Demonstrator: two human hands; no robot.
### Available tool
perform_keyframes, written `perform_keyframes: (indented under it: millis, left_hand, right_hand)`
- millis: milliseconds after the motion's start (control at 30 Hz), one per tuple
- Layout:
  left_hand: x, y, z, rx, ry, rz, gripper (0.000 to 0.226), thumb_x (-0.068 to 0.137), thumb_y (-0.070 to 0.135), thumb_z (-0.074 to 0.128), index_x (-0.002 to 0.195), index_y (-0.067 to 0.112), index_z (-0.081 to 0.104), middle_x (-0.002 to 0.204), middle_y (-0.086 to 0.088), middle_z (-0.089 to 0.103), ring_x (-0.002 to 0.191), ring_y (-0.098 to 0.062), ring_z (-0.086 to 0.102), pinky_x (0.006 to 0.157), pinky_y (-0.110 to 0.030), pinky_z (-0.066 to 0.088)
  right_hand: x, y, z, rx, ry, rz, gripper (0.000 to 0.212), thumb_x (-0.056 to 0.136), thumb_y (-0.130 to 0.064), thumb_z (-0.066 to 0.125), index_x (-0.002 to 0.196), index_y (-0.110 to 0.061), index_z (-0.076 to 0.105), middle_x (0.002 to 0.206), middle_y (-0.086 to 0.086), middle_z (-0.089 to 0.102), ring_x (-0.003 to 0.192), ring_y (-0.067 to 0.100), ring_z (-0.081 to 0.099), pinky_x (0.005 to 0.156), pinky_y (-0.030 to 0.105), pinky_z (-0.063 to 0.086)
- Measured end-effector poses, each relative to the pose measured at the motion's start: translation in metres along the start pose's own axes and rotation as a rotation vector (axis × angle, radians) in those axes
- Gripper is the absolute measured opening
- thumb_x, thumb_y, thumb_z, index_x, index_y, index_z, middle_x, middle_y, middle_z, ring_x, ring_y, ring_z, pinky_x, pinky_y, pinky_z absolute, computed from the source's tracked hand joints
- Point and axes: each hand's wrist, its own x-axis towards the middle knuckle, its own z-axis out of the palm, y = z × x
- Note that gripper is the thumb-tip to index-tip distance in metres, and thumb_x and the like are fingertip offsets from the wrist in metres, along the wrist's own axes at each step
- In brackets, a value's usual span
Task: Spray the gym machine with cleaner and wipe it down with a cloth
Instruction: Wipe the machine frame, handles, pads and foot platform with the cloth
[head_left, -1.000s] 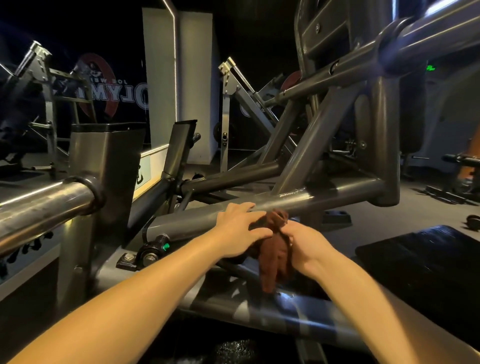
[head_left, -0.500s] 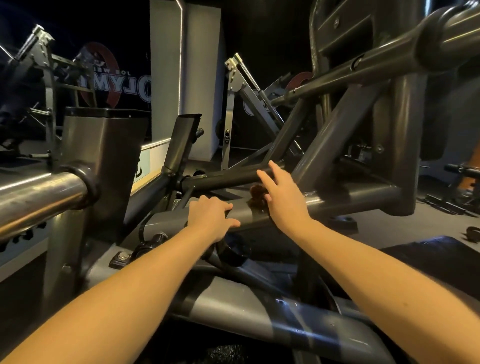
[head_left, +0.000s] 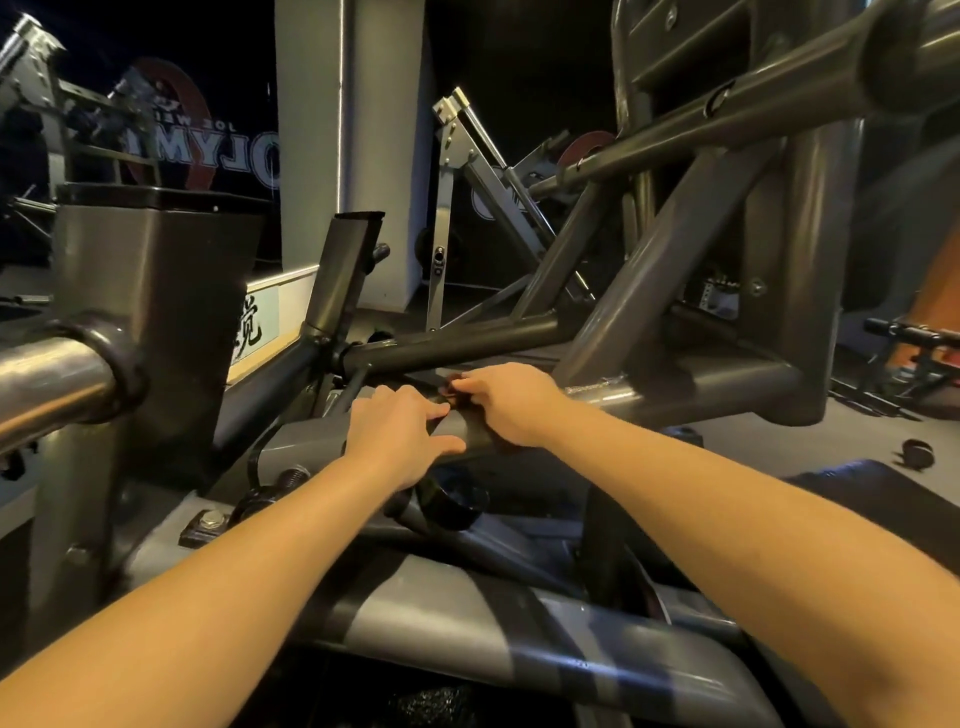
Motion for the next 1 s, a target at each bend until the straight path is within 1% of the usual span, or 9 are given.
perform_keyframes:
  millis: [233,300,433,500,633,767,867,933,1000]
  left_hand:
    - [0.001,-0.001,-0.004,-0.018,0.000,0.028,0.066,0.084,0.070,0.067,0.143,0.042,0.056,0.140,0.006,0.059,0.129,-0.023,0.049,0.103,-0.043,0.040]
    - [0.001,-0.002,-0.004,-0.031,0.006,0.017,0.066,0.084,0.070,0.067,0.142,0.042,0.057,0.140,0.006,0.059,0.129,-0.022,0.050,0.103,-0.044,0.040]
    - [0.002,-0.002,-0.004,-0.034,0.015,0.006,0.065,0.083,0.071,0.068,0.141,0.044,0.057,0.140,0.007,0.060,0.130,-0.023,0.049,0.104,-0.045,0.040]
    - [0.003,-0.002,-0.005,-0.033,0.020,0.005,0.065,0.081,0.073,0.068,0.140,0.045,0.058,0.140,0.008,0.060,0.131,-0.023,0.050,0.104,-0.046,0.040]
    - [0.002,-0.004,-0.005,-0.060,0.016,0.023,0.066,0.081,0.072,0.069,0.140,0.043,0.059,0.139,0.007,0.062,0.130,-0.024,0.052,0.103,-0.046,0.040]
    - [-0.003,0.000,-0.003,-0.052,0.043,0.023,0.066,0.083,0.070,0.068,0.141,0.040,0.058,0.138,0.006,0.063,0.128,-0.025,0.054,0.102,-0.045,0.041]
    - [-0.008,0.007,-0.001,-0.030,0.070,0.011,0.064,0.089,0.066,0.066,0.145,0.038,0.056,0.142,0.006,0.061,0.131,-0.025,0.053,0.104,-0.045,0.040]
    - [-0.011,0.015,0.001,-0.021,0.101,0.019,0.062,0.092,0.060,0.065,0.147,0.034,0.053,0.148,0.005,0.055,0.135,-0.025,0.048,0.107,-0.047,0.037]
    - [-0.012,0.028,0.003,-0.063,0.157,0.053,0.058,0.094,0.055,0.065,0.145,0.032,0.055,0.147,0.004,0.055,0.134,-0.025,0.048,0.107,-0.048,0.037]
  right_hand:
    - [0.003,0.028,-0.035,-0.326,0.009,0.216,0.024,0.101,-0.032,0.056,0.115,-0.020,0.071,0.093,0.000,0.060,0.102,0.026,0.066,0.090,0.040,0.049]
    - [0.004,0.013,-0.021,-0.239,0.028,0.192,0.024,0.100,-0.028,0.059,0.120,-0.022,0.070,0.098,-0.001,0.063,0.106,0.026,0.066,0.090,0.040,0.050]
    - [-0.027,0.008,0.014,-0.069,0.194,0.032,0.053,0.094,-0.019,0.070,0.143,-0.033,0.057,0.143,-0.002,0.061,0.134,0.024,0.054,0.114,0.046,0.044]
    - [-0.052,0.023,0.032,-0.026,0.409,-0.068,0.052,0.089,-0.008,0.075,0.138,-0.023,0.065,0.144,0.002,0.062,0.135,0.025,0.056,0.118,0.045,0.038]
    - [-0.096,0.083,0.053,-0.040,0.775,-0.144,0.044,0.082,0.004,0.079,0.123,-0.012,0.075,0.136,0.008,0.067,0.130,0.025,0.062,0.108,0.051,0.048]
    - [-0.139,0.145,0.035,-0.198,0.861,0.210,0.050,0.085,0.004,0.058,0.126,-0.019,0.073,0.137,0.005,0.066,0.130,0.033,0.059,0.112,0.048,0.038]
    - [-0.140,0.144,0.032,0.058,1.012,0.641,0.037,0.091,-0.012,0.066,0.114,-0.039,0.076,0.129,0.002,0.062,0.121,0.036,0.057,0.106,0.054,0.045]
    - [-0.116,0.115,0.042,0.180,1.047,0.651,0.040,0.087,-0.007,0.071,0.122,-0.025,0.075,0.131,0.010,0.061,0.117,0.039,0.060,0.105,0.052,0.047]
    - [-0.097,0.077,0.054,0.276,0.929,0.511,0.052,0.083,0.003,0.070,0.129,-0.020,0.071,0.143,0.003,0.057,0.128,0.031,0.058,0.112,0.045,0.042]
